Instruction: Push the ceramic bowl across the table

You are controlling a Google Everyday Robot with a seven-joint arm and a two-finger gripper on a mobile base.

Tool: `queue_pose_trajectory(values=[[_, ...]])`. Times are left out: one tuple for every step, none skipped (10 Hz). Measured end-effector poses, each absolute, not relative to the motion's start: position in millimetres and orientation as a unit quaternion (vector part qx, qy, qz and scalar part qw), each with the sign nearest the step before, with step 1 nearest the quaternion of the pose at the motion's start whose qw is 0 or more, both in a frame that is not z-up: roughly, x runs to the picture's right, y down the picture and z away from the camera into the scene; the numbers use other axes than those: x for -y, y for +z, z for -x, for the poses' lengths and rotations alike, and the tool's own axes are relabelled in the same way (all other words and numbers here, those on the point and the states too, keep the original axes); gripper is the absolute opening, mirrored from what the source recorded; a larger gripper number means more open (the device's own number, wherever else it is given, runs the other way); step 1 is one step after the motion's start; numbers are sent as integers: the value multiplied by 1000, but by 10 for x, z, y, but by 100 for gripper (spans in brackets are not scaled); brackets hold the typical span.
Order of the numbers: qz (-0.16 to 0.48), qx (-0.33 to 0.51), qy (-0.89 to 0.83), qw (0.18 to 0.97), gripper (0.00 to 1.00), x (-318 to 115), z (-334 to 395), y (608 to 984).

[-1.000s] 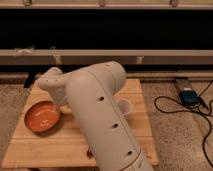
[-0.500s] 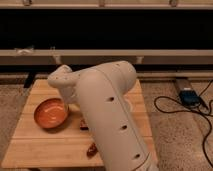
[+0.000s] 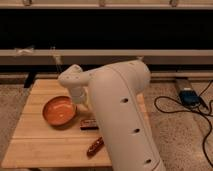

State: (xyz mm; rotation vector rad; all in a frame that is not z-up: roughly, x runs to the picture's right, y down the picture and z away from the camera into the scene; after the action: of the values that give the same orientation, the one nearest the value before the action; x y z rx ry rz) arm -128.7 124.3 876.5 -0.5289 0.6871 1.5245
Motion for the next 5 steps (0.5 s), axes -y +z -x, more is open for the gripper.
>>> queue_pose_trajectory(values=[[230, -304, 674, 632, 65, -1265, 1205, 8753], [229, -308, 678, 627, 65, -1293, 1136, 8741], [227, -311, 681, 622, 65, -1304, 1094, 8739], [227, -312, 685, 618, 65, -1318, 1059, 8732], [224, -315, 690, 612, 65, -1330, 964, 8726]])
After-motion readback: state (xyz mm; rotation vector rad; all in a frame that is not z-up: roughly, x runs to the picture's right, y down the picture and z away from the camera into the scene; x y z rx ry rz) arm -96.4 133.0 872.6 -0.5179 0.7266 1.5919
